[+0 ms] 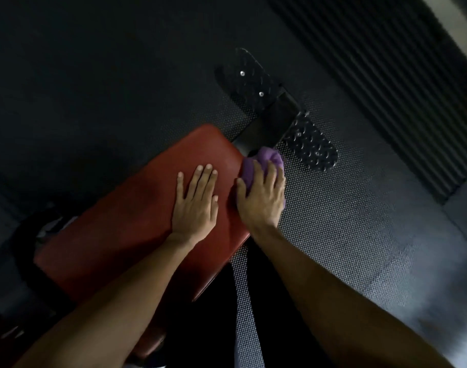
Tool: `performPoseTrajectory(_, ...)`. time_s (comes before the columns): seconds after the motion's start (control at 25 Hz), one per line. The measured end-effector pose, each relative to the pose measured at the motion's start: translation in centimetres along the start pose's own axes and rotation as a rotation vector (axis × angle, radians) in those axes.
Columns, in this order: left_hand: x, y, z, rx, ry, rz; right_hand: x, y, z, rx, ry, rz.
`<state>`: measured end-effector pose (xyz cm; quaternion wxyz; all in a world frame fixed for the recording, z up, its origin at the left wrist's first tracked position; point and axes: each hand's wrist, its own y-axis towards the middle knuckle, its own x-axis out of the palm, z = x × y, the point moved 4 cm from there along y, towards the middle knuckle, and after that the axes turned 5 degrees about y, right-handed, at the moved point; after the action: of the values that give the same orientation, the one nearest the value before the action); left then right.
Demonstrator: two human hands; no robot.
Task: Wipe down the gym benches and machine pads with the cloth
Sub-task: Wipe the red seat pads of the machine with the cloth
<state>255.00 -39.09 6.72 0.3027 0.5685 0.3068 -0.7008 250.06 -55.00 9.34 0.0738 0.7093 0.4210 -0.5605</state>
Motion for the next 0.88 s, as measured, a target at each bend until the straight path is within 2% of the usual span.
performPoseTrajectory(0.08, 0.3, -0.2, 0.2, 0.108, -0.008, -0.008, 1.5, -4.1, -0.6, -0.127, -0.027, 0.079)
performPoseTrajectory(0.24, 0.4, -0.7, 0.3, 0.264, -0.019, 0.003, 2.6, -10.6, 1.9, -0.254, -0.022, 0.096)
performPoseTrajectory(0.28, 0.2, -0.7, 0.4, 0.262, -0.025, -0.002, 2.4, -10.1, 2.5, -0.231, -0.003, 0.099)
performPoseTrajectory(0.32, 0.1, -0.5, 0.4, 0.253, -0.025, -0.017, 1.9, -8.8, 3.3, -0.128, 0.039, 0.104)
performPoseTrajectory(0.44, -0.3, -0.6, 0.4, 0.254, -0.001, -0.036, -0.3, -3.7, 4.1, 0.295, 0.339, 0.102)
performPoseTrajectory(0.52, -0.4, -0.4, 0.5, 0.266, 0.014, -0.036, -0.3, -2.7, 3.6, 0.412, 0.418, 0.153)
performPoseTrajectory(0.68, 0.0, -0.8, 0.3, 0.279, 0.04, -0.024, 3.9, -10.5, 1.2, 0.553, 0.543, 0.228)
performPoseTrajectory(0.8, 0.0, -0.4, 0.2, 0.274, -0.014, -0.044, 7.2, -17.9, -0.8, 0.534, 0.632, 0.171)
performPoseTrajectory(0.88, -0.1, -0.7, 0.0, 0.287, -0.005, -0.058, 7.2, -18.4, -0.5, 0.479, 0.693, 0.173)
